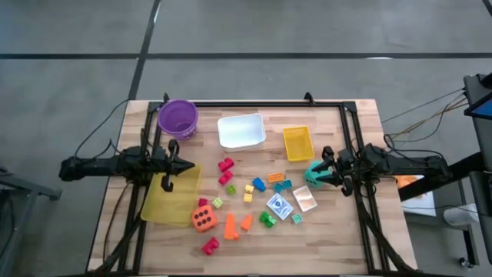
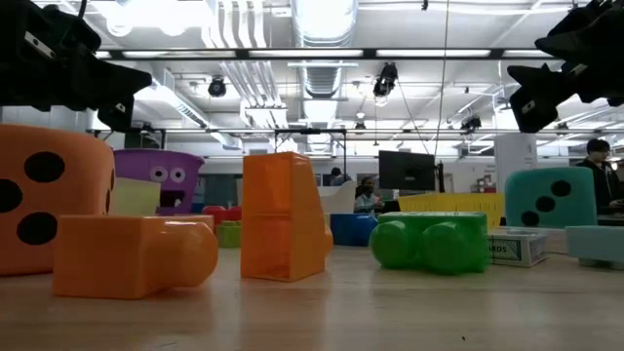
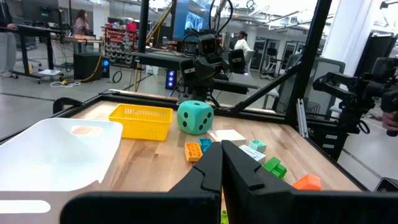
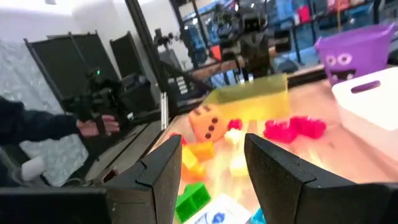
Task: Pick & Place Toys
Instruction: Put the yellow game piece into the light yellow bin
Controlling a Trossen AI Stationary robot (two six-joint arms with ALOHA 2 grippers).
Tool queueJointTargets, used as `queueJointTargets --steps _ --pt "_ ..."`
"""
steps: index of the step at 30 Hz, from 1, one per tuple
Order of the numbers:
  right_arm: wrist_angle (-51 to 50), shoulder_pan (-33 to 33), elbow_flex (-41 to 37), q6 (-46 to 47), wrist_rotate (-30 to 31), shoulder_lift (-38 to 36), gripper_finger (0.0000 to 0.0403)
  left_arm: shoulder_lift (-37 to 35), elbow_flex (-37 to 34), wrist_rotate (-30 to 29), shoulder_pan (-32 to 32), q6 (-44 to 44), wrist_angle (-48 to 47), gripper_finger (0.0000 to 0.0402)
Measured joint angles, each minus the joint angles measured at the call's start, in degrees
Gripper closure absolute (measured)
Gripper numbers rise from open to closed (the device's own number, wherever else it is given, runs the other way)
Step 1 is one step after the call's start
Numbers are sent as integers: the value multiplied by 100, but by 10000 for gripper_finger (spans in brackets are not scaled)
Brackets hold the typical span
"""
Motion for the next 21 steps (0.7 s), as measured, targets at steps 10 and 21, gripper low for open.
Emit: queueJointTargets --steps 10,21 --pt "1213 0 0 356 233 -2 231 -4 -2 -64 -1 -303 489 401" --pt "1221 0 0 184 194 2 231 -2 -4 -90 1 -1501 519 401"
